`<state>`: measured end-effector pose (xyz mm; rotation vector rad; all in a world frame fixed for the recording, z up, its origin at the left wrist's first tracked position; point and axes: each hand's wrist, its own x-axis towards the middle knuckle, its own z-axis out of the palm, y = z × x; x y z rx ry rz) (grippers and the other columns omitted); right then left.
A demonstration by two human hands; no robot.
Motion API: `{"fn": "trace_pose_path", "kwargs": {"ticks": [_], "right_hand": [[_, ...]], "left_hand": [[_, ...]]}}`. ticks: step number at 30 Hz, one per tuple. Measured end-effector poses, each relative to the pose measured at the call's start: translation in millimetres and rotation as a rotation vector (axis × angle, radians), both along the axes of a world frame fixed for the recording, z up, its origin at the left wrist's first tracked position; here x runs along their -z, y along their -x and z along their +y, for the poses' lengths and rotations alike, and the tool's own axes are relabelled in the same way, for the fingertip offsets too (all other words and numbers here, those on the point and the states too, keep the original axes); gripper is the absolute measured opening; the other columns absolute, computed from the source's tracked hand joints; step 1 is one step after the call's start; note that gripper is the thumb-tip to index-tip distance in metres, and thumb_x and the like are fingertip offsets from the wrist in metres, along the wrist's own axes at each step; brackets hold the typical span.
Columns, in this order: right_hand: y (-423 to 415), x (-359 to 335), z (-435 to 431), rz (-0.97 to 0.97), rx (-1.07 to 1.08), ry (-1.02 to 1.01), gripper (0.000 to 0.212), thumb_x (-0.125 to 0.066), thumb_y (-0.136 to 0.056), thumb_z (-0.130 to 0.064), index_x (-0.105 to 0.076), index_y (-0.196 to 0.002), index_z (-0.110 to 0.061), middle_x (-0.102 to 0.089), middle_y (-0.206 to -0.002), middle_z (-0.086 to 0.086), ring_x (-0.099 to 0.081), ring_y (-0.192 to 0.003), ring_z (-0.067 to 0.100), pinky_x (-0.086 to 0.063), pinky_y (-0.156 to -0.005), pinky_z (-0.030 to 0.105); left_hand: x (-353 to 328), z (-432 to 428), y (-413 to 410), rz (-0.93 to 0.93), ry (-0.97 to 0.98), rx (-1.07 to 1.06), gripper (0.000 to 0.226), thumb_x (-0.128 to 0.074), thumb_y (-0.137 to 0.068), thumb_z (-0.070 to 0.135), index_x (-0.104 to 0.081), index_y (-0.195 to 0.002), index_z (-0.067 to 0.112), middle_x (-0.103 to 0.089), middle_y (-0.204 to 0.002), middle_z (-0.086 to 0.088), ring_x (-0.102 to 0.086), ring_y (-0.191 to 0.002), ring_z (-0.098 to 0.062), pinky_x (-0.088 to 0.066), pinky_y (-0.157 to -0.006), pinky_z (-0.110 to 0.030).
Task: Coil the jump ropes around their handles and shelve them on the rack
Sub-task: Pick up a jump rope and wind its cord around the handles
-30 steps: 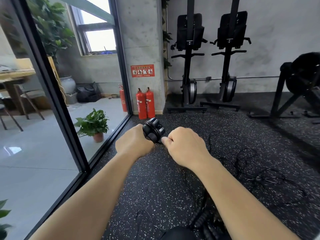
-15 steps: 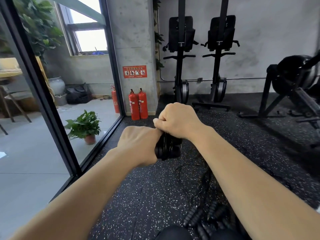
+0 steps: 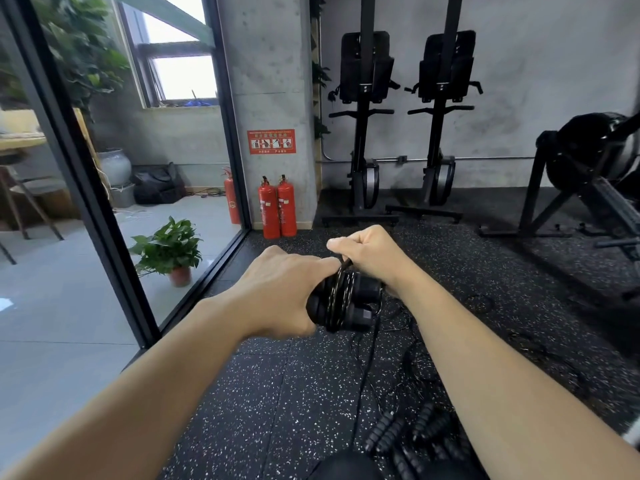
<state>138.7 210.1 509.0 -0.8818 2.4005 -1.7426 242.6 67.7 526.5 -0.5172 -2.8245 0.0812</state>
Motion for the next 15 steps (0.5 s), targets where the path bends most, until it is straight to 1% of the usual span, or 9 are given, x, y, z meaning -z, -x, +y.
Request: {"fn": "trace_pose_path", "kwargs": {"ticks": [2, 4, 5, 7, 8, 9, 11, 13, 15], "right_hand": [[0, 7, 1, -0.077, 0.010, 0.076, 0.046, -0.063, -0.089, -0.021, -0.040, -0.052, -0.007, -0.031, -0.052, 0.004, -0.027, -0.044, 0.017, -0.032, -0.044, 0.019], [0, 12, 2, -0.159, 0.024, 0.171, 0.049, -0.062, -0.090, -0.018, -0.034, -0.050, -0.012, -0.030, -0.044, 0.000, -0.027, -0.037, 0.012, -0.028, -0.041, 0.019], [-1, 13, 3, -0.199, 0.024, 0.217, 0.049, -0.061, -0.091, -0.016, -0.034, -0.050, -0.012, -0.031, -0.040, -0.002, -0.028, -0.033, 0.009, -0.027, -0.039, 0.018], [-3, 16, 5, -0.250, 0.000, 0.251, 0.049, -0.060, -0.092, -0.014, -0.033, -0.051, -0.013, -0.031, -0.038, -0.005, -0.030, -0.031, 0.006, -0.027, -0.038, 0.016], [-3, 18, 6, -0.264, -0.027, 0.252, 0.048, -0.059, -0.092, -0.014, -0.033, -0.052, -0.014, -0.033, -0.040, -0.005, -0.031, -0.034, 0.007, -0.029, -0.040, 0.018], [-3, 22, 7, -0.279, -0.061, 0.253, 0.046, -0.058, -0.093, -0.014, -0.035, -0.054, -0.013, -0.036, -0.043, -0.003, -0.034, -0.038, 0.009, -0.032, -0.043, 0.020], [-1, 32, 7, -0.336, -0.088, 0.280, 0.038, -0.047, -0.098, -0.007, -0.040, -0.062, -0.015, -0.046, -0.047, -0.004, -0.042, -0.049, 0.010, -0.038, -0.051, 0.023], [-1, 39, 5, -0.371, -0.040, 0.270, 0.037, -0.036, -0.099, 0.001, -0.044, -0.067, -0.014, -0.051, -0.051, -0.005, -0.046, -0.054, 0.010, -0.038, -0.053, 0.021], [-5, 40, 1, -0.346, 0.040, 0.176, 0.039, -0.037, -0.097, 0.006, -0.044, -0.065, -0.015, -0.046, -0.054, -0.004, -0.044, -0.050, 0.008, -0.034, -0.046, 0.020]], "left_hand": [[2, 0, 0, -0.026, -0.038, -0.005, 0.035, -0.067, -0.072, 0.028, -0.035, -0.086, 0.030, -0.049, -0.069, 0.010, -0.048, -0.069, -0.016, -0.038, -0.071, -0.029], [5, 0, 2, -0.066, -0.080, -0.007, 0.036, -0.070, -0.069, 0.027, -0.041, -0.089, 0.029, -0.053, -0.070, 0.009, -0.053, -0.069, -0.015, -0.041, -0.080, -0.032], [6, 0, 3, -0.080, -0.098, -0.007, 0.036, -0.071, -0.067, 0.027, -0.042, -0.089, 0.030, -0.054, -0.070, 0.009, -0.054, -0.069, -0.014, -0.040, -0.082, -0.032], [6, 1, 3, -0.117, -0.141, -0.013, 0.038, -0.073, -0.067, 0.026, -0.043, -0.091, 0.032, -0.056, -0.071, 0.010, -0.055, -0.070, -0.012, -0.036, -0.073, -0.026], [5, 2, 2, -0.142, -0.172, -0.016, 0.040, -0.074, -0.066, 0.025, -0.045, -0.093, 0.034, -0.058, -0.072, 0.010, -0.056, -0.071, -0.012, -0.035, -0.068, -0.023], [3, 4, 2, -0.166, -0.216, -0.017, 0.042, -0.075, -0.066, 0.024, -0.048, -0.095, 0.036, -0.059, -0.074, 0.010, -0.058, -0.072, -0.013, -0.035, -0.064, -0.023], [3, 9, 3, -0.196, -0.351, -0.035, 0.044, -0.077, -0.065, 0.022, -0.047, -0.090, 0.041, -0.059, -0.077, 0.011, -0.058, -0.072, -0.011, -0.039, -0.060, -0.024], [5, 11, 9, -0.196, -0.457, -0.106, 0.040, -0.077, -0.064, 0.022, -0.046, -0.085, 0.035, -0.058, -0.079, 0.009, -0.058, -0.070, -0.014, -0.042, -0.057, -0.025], [9, 12, 17, -0.174, -0.495, -0.209, 0.036, -0.078, -0.063, 0.024, -0.049, -0.084, 0.024, -0.059, -0.078, 0.004, -0.057, -0.065, -0.017, -0.044, -0.053, -0.029]]}}
